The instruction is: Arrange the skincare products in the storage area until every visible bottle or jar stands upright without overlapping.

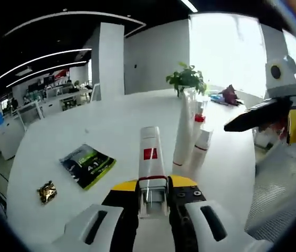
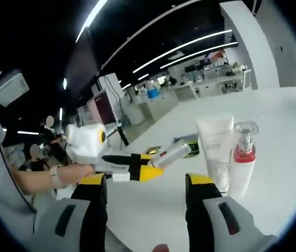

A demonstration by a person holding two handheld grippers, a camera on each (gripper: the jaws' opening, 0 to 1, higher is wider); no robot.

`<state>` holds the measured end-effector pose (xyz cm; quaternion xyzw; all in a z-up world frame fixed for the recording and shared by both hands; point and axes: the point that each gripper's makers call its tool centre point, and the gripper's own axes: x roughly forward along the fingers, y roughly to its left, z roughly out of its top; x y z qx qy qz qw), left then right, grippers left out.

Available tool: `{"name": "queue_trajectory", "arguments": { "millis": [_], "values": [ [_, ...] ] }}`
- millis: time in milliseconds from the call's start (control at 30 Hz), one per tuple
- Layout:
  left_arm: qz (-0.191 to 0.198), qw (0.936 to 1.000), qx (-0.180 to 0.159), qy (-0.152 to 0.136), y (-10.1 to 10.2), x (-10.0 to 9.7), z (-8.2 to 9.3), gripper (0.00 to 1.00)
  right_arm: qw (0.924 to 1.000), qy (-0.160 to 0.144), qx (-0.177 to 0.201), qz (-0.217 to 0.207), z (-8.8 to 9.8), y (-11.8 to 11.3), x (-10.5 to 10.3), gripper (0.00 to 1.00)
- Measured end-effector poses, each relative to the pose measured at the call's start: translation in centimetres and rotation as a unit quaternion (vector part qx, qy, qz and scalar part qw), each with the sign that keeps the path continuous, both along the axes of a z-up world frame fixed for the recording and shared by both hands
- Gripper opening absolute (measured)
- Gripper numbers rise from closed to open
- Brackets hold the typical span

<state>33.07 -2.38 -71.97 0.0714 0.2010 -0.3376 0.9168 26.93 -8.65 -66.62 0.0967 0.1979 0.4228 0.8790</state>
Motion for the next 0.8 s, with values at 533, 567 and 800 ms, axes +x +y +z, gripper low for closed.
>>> {"name": "queue_trajectory", "arguments": {
  "millis": [533, 567, 800],
  "values": [
    [-0.059, 0.9967, -0.044, -0.033, -2.0, -3.8, 4.6, 0.20, 0.9981, 0.012, 0.043, -0.041, 0.5, -0.5, 1.0, 0.47],
    [-0.062, 0.9965, -0.045, -0.035, -2.2, -4.0, 4.8, 0.20, 0.9971, 0.011, 0.056, -0.051, 0.8, -0.6, 1.2, 0.46],
    [-0.092, 0.9921, -0.075, -0.041, -3.7, -5.2, 5.6, 0.20, 0.9942, 0.009, 0.088, -0.061, 1.7, -0.8, 1.8, 0.40]
  ]
}}
